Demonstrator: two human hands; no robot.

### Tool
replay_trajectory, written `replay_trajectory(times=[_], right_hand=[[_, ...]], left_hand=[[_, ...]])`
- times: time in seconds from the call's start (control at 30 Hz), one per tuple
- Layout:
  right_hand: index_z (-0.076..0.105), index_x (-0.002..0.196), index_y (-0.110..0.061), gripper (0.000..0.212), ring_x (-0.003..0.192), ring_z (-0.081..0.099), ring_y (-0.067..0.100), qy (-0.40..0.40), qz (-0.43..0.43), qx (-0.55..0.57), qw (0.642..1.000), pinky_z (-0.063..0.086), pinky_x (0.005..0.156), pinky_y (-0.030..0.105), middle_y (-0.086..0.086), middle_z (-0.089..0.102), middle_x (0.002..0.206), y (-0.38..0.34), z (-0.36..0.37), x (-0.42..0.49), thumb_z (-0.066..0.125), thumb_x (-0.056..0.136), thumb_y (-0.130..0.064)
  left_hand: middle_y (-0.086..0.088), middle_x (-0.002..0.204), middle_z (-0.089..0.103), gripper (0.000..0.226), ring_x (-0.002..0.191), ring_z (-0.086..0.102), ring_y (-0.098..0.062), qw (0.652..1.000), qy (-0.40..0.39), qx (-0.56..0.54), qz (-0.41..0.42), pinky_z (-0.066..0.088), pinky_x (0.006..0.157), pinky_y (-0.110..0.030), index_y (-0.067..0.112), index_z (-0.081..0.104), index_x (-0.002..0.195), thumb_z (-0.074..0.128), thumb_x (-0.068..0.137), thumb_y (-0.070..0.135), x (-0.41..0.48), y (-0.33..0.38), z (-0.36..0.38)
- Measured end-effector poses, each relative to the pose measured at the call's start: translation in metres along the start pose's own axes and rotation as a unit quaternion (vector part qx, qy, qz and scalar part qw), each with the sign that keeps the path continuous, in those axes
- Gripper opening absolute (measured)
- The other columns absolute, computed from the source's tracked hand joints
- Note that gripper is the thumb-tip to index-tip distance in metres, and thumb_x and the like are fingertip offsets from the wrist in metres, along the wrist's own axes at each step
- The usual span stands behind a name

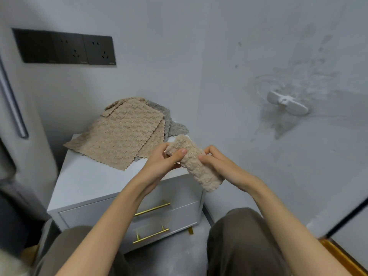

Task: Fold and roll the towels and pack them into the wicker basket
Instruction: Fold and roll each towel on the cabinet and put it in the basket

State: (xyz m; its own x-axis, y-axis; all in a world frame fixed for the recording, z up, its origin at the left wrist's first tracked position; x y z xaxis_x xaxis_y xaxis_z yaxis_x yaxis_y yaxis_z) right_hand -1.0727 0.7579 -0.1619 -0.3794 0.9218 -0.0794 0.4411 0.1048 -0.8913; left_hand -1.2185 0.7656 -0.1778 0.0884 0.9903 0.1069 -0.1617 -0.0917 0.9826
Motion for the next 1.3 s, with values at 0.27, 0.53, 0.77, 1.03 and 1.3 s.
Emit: replay_trajectory(times=[0.27,0.53,0.77,1.03,1.3], right_hand=[[0.035,0.081,-0.022,0.02,0.058,0.039,0.006,0.096,0.01,0.035,0.995,0.032,0.052,0.022,-0.006,0.039,0.073,0.002,-0.048,-0.068,0.043,0.098,-0.03],[0.042,0.093,-0.019,0.014,0.064,0.048,0.004,0.161,0.051,0.02,0.985,0.037,0.062,0.024,-0.004,0.046,0.083,0.04,-0.093,-0.162,0.041,0.099,-0.032],[0.046,0.103,-0.009,0.03,0.074,0.044,0.01,0.226,0.092,-0.022,0.969,0.035,0.065,0.027,0.0,0.045,0.086,0.099,-0.126,-0.245,0.039,0.1,-0.038],[0.044,0.118,-0.013,0.029,0.083,0.057,0.014,0.281,0.183,0.091,0.938,0.045,0.072,0.032,0.006,0.061,0.097,0.204,-0.131,-0.319,0.046,0.099,-0.035],[0.041,0.096,-0.017,0.006,0.042,0.041,0.002,0.361,0.314,0.232,0.847,0.032,0.039,0.014,-0.007,0.044,0.059,0.346,-0.107,-0.351,0.045,0.099,-0.019]], left_hand=[[0.0,0.096,0.068,0.045,0.084,0.061,-0.01,0.997,-0.075,0.03,0.006,0.043,0.071,-0.026,0.007,0.058,0.115,0.072,0.083,0.035,-0.017,0.026,0.077],[0.001,0.097,0.066,0.041,0.082,0.06,-0.009,0.977,-0.2,0.077,-0.015,0.043,0.07,-0.024,0.005,0.055,0.118,0.055,0.094,0.038,-0.049,0.017,0.18],[0.006,0.088,0.065,0.027,0.079,0.06,-0.006,0.956,-0.281,0.068,-0.057,0.048,0.072,-0.025,0.012,0.056,0.106,0.051,0.096,0.037,-0.078,-0.026,0.273],[-0.01,0.127,0.055,0.044,0.109,0.059,-0.017,0.955,-0.256,0.095,-0.115,0.052,0.089,-0.026,0.013,0.042,0.138,0.053,0.097,0.025,-0.094,-0.108,0.345],[-0.006,0.131,0.054,0.038,0.118,0.053,-0.019,0.902,-0.278,0.293,-0.157,0.044,0.095,-0.025,0.014,0.044,0.136,0.045,0.099,0.021,-0.107,-0.229,0.348]])
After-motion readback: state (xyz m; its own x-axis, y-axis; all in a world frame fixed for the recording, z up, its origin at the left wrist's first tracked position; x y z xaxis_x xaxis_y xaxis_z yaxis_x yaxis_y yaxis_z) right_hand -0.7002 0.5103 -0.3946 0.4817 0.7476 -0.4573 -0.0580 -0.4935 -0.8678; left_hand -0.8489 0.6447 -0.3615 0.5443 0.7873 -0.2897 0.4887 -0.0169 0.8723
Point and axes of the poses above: each hand's wrist, its own x-axis towards the middle knuckle, its own z-axis out of the palm, y = z × x, the point moved 9 cm from there along x, towards the middle knuckle
